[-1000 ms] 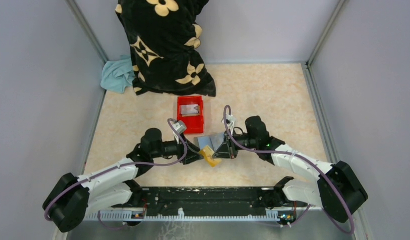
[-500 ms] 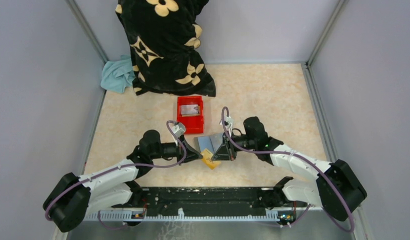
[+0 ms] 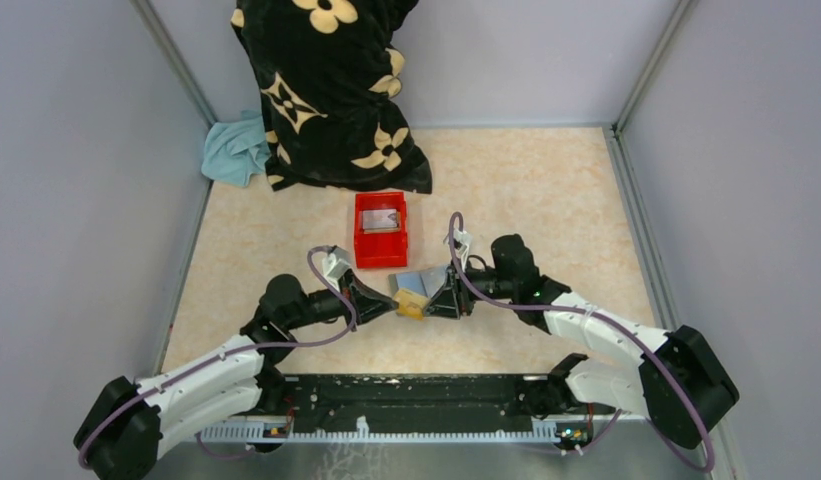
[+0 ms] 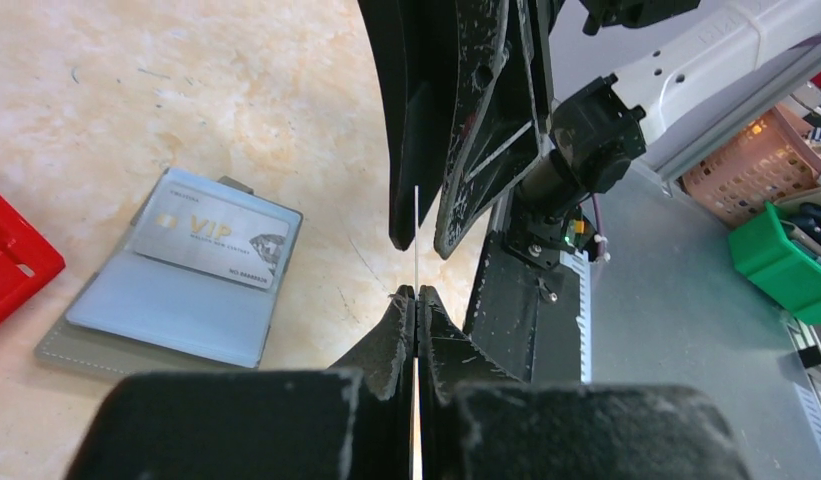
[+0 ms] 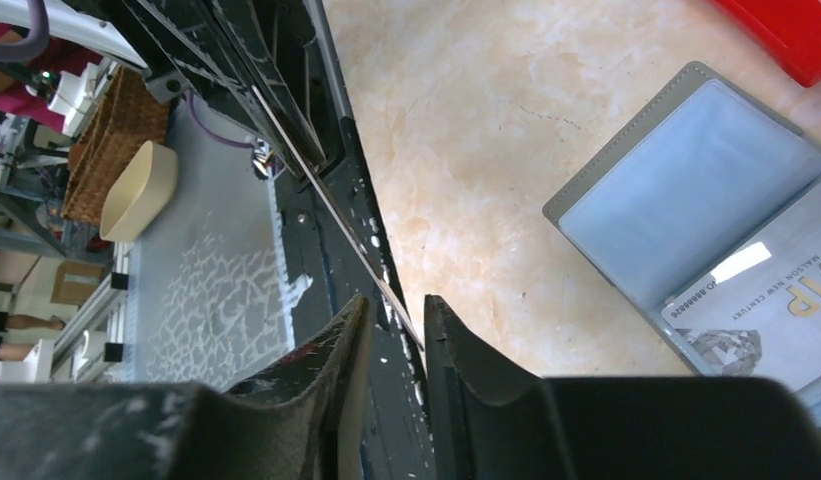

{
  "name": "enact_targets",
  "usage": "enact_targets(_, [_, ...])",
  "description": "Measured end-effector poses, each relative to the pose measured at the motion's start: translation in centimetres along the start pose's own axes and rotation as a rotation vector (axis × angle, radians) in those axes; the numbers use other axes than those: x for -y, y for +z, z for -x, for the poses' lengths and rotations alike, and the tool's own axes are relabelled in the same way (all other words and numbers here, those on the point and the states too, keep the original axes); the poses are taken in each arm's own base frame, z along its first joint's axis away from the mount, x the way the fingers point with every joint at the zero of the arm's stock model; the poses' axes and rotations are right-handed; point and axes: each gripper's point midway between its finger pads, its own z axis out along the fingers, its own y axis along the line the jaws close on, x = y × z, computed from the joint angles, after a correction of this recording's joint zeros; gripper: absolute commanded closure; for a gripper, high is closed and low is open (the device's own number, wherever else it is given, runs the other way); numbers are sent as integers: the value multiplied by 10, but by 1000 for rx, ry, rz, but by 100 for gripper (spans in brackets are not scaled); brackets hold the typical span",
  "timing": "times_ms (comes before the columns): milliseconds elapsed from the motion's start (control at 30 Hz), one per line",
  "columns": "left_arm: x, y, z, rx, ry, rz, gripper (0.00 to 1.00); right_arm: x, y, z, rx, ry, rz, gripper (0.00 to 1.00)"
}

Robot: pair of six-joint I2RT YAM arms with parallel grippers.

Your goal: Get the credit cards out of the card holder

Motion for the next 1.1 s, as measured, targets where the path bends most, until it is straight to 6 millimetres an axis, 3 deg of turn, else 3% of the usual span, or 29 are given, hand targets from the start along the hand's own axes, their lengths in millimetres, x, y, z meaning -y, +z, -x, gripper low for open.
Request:
enact_targets(100, [0, 0, 4, 19, 2, 9, 100, 0, 0, -1, 2, 1, 0, 92])
enact_targets(200, [-2, 0, 5, 22, -1, 18, 100, 1, 1, -1, 3, 5, -3, 95])
enact_targets(267, [-4, 0, 4, 23, -3, 27, 100, 1, 1, -1, 4, 6, -4, 91])
enact_targets(367, [-5, 0, 4, 22, -5, 31, 100, 1, 0, 0, 7, 3, -10, 76])
enact_targets(500, [-5, 0, 4, 22, -8, 30, 100, 2, -2, 8, 41, -28, -35, 76])
enact_targets(700, [-5, 0, 3, 22, -11, 32, 100, 0, -5, 14, 67, -58, -41, 100])
enact_targets(800, [-8, 0, 2, 24, -14, 46, 98, -3, -5, 13, 59, -61, -24, 100])
enact_targets(833, [-8, -1, 2, 24, -14, 48, 91, -4, -5, 12, 58, -61, -21, 100])
enact_targets(967, [-11, -1, 2, 28, -17, 64, 38, -4, -5, 12, 57, -63, -18, 100])
enact_targets(1100, [-18, -2, 1, 31, -21, 107, 11, -1, -5, 14, 65, -67, -35, 100])
